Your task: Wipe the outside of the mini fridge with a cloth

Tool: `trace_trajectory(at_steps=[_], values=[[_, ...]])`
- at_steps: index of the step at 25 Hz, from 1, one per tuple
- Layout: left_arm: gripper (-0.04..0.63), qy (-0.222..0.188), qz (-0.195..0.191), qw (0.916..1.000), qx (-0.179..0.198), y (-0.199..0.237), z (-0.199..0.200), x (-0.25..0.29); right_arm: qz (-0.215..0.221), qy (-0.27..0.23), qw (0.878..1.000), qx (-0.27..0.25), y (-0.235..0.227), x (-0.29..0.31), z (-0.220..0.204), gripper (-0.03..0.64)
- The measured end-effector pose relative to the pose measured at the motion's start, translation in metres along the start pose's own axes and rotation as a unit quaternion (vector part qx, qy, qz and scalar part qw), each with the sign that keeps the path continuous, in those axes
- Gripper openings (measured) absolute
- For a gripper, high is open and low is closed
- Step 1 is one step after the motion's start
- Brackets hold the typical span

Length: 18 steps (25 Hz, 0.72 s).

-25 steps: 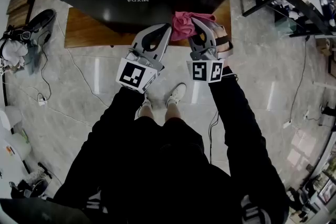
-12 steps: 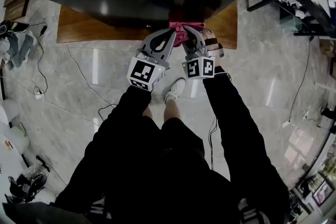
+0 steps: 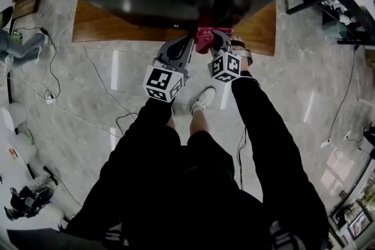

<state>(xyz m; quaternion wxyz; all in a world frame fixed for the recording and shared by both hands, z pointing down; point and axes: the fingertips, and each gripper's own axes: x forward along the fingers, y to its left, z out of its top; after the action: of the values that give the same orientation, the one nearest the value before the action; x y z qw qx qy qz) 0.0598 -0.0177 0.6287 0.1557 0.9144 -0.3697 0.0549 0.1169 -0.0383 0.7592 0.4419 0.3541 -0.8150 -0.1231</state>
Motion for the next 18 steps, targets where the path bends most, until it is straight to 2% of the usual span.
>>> trace_trajectory(at_steps=[2, 4, 6, 8, 10, 13, 18], values=[[0.005, -0.001, 0.004, 1.0000, 0.001, -0.001, 0.006, -0.009, 0.014, 0.021, 1.000, 0.012, 0.005, 0.002, -0.006, 0.084], [0.005, 0.000, 0.006, 1.0000, 0.003, 0.000, 0.014, -0.019, 0.028, 0.021, 0.999, 0.033, 0.009, -0.003, -0.001, 0.086], [0.005, -0.005, 0.011, 0.9999, 0.008, 0.005, 0.025, -0.034, 0.043, 0.005, 0.997, 0.058, 0.019, -0.013, 0.017, 0.086], [0.005, -0.014, 0.015, 0.9997, 0.014, 0.015, 0.041, -0.054, 0.041, -0.016, 0.997, 0.063, 0.030, -0.027, 0.048, 0.087], [0.005, -0.026, 0.015, 0.9993, 0.021, 0.027, 0.063, -0.076, 0.015, -0.043, 0.997, 0.055, 0.031, -0.048, 0.091, 0.087], [0.005, -0.046, 0.020, 0.9982, 0.034, 0.047, 0.104, -0.110, -0.048, -0.088, 0.994, 0.041, 0.011, -0.081, 0.166, 0.089], [0.005, -0.072, 0.007, 0.9953, 0.063, 0.070, 0.166, -0.156, -0.150, -0.137, 0.979, 0.001, -0.037, -0.134, 0.281, 0.089]])
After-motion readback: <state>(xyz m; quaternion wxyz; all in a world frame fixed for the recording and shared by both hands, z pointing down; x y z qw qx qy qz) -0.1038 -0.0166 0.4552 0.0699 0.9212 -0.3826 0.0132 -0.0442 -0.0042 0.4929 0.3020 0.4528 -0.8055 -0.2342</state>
